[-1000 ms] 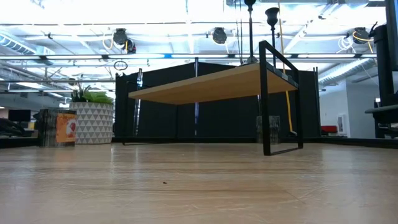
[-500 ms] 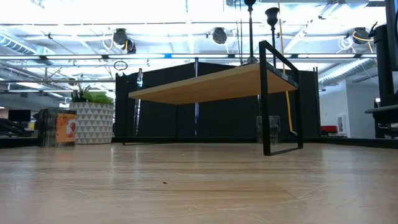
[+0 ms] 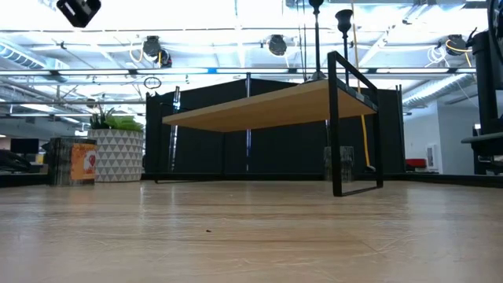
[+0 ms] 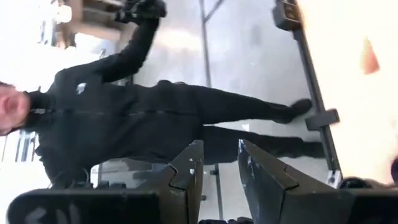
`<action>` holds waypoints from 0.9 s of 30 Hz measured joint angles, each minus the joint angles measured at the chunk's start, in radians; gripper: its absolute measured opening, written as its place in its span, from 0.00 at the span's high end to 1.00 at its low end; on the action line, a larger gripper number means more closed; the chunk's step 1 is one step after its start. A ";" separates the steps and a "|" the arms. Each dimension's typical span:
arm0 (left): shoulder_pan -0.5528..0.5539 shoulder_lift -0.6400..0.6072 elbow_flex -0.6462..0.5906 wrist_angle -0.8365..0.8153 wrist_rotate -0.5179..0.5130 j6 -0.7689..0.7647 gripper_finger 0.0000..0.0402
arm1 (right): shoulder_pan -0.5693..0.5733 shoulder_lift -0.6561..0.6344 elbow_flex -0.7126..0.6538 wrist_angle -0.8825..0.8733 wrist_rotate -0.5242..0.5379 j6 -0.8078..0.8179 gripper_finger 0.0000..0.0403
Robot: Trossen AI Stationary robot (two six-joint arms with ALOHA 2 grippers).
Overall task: Pick & Place candle stick holders
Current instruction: Put the black candle holder on the shelf
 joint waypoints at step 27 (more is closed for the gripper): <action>0.000 -0.127 -0.057 -0.020 -0.004 -0.030 0.61 | 0.003 0.049 0.013 -0.050 0.051 0.147 0.77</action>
